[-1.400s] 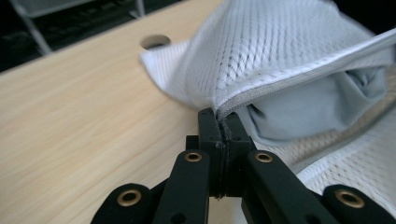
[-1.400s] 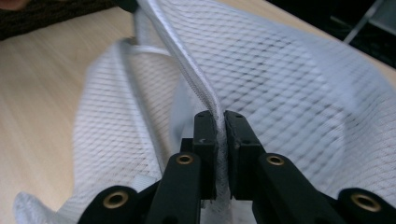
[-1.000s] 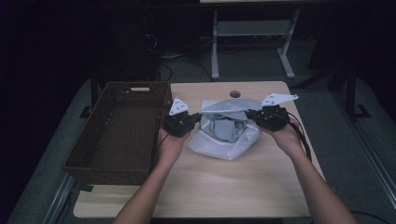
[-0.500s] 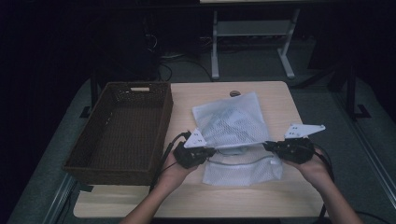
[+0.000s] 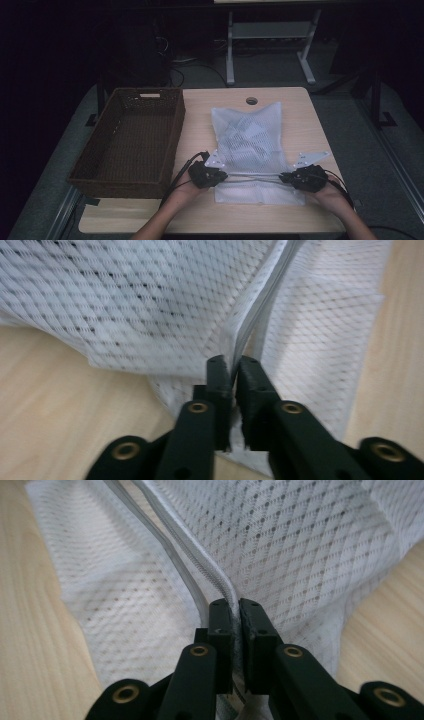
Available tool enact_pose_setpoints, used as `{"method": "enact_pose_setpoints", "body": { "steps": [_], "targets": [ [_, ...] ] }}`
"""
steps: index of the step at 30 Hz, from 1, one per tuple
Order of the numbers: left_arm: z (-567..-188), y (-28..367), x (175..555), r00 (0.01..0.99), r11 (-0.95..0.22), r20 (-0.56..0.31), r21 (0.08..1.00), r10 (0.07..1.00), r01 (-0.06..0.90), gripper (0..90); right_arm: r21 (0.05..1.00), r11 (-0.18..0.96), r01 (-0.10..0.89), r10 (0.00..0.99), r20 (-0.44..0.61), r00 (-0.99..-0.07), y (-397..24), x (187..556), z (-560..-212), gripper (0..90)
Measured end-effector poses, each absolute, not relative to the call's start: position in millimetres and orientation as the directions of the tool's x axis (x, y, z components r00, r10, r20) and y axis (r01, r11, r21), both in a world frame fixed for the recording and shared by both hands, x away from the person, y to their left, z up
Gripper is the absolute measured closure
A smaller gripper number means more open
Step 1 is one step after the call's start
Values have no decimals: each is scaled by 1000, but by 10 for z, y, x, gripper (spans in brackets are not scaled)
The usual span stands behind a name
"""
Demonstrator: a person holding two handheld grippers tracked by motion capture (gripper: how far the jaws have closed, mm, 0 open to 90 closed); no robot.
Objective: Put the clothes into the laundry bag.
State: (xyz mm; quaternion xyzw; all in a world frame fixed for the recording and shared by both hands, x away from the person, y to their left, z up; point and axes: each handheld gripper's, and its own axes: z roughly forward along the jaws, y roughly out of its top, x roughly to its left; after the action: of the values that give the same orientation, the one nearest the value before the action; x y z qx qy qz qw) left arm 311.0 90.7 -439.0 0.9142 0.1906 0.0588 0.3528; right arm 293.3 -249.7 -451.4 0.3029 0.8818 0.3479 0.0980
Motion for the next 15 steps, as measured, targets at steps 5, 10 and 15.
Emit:
{"method": "enact_pose_setpoints", "body": {
  "steps": [5, 10, 15],
  "targets": [
    [-4356, 1029, 3112, 902, -613, -105, 700, 418, 366, 562, 700, 505, 505, 641, 88, -763, -2600, 2921, -4480, 507],
    [-4287, 1109, 3090, 871, -517, -202, 737, 447, 436, 327, 741, 437, 509, 639, 143, -756, -2633, 2898, -4444, 258],
    [-4326, 1124, 3026, 847, -525, -167, 719, 505, 455, 185, 759, 416, 501, 664, 123, -737, -2636, 2828, -4448, 146]
  ]
}}
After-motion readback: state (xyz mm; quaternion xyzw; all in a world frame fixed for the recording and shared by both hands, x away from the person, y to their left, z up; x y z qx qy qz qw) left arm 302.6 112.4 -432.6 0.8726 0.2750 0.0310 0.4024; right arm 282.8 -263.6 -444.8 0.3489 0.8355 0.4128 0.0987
